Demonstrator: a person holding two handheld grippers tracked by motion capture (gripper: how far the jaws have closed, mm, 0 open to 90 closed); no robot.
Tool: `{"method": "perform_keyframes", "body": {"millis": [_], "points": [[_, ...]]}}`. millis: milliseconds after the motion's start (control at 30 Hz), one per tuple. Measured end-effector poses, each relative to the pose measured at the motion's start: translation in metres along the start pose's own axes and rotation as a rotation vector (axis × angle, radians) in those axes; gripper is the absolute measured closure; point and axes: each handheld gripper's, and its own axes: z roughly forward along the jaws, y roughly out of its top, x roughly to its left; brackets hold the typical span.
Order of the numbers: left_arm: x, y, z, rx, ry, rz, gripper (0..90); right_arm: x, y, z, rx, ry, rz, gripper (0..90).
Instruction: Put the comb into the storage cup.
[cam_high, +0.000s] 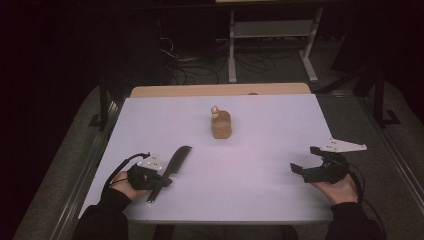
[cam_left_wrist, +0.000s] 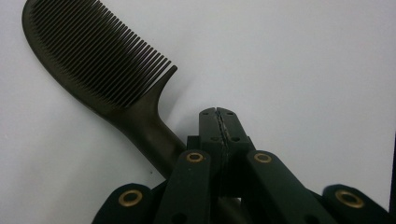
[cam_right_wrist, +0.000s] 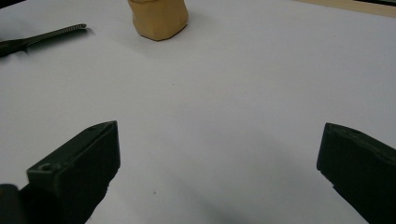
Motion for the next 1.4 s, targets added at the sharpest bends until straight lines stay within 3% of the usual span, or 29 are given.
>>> {"method": "perform_keyframes", "body": {"millis": [567,1400], "points": [[0.007,-0.006,-0.004,0.015,0.017,-0.027,90.0,0.0,0.0,-0.001,-0.001,-0.002,0.0,0.0],[0.019,-0.018,-0.013,0.022,0.075,-0.074,90.0,0.0,-0.001,0.0,0.005,-0.007,-0.006,0.0]]}}
